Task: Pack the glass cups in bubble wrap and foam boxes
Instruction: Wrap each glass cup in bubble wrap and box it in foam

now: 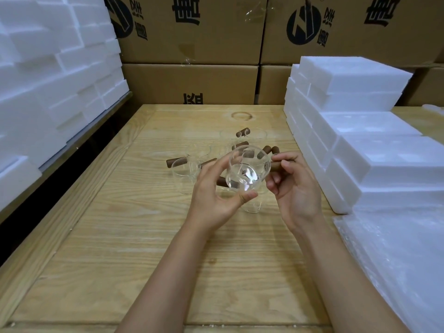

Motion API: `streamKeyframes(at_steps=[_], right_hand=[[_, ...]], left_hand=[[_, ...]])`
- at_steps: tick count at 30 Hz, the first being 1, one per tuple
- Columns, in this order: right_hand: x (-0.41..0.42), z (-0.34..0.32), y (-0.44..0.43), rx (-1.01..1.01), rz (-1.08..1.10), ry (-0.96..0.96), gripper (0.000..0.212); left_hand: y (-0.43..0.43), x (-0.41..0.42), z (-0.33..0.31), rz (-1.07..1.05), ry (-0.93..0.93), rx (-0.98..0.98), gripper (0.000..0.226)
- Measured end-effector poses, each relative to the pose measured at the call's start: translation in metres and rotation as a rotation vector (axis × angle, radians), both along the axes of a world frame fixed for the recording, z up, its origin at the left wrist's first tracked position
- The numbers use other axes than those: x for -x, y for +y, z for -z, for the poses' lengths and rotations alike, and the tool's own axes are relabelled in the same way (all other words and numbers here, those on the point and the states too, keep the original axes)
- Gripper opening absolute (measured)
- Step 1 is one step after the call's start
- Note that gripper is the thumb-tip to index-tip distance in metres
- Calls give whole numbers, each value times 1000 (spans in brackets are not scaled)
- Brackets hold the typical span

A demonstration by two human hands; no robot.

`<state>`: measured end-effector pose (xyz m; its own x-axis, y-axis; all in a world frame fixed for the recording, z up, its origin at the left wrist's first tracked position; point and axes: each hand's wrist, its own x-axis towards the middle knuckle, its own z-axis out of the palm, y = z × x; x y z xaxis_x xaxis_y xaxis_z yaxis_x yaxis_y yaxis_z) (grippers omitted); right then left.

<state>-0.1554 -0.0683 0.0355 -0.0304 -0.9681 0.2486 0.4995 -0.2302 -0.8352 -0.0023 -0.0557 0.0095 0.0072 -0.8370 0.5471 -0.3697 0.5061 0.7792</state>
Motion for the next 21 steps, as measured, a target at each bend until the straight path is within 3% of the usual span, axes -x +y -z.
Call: streamKeyframes(at_steps=[3, 7, 14, 21], right_hand=[[-2, 5, -1, -39, -18, -60, 27], [-3, 6, -1, -20, -41, -79, 14], [-8, 4, 9, 218, 2, 233, 23], [-23, 19, 14, 169, 28, 319, 45]], left_hand=[[0, 0, 1, -15, -15, 19, 74], [-1, 0, 4, -43, -84, 79, 75], [-1, -2, 10, -34, -6, 153, 67], [-2, -3, 13, -102, 98, 142, 64]])
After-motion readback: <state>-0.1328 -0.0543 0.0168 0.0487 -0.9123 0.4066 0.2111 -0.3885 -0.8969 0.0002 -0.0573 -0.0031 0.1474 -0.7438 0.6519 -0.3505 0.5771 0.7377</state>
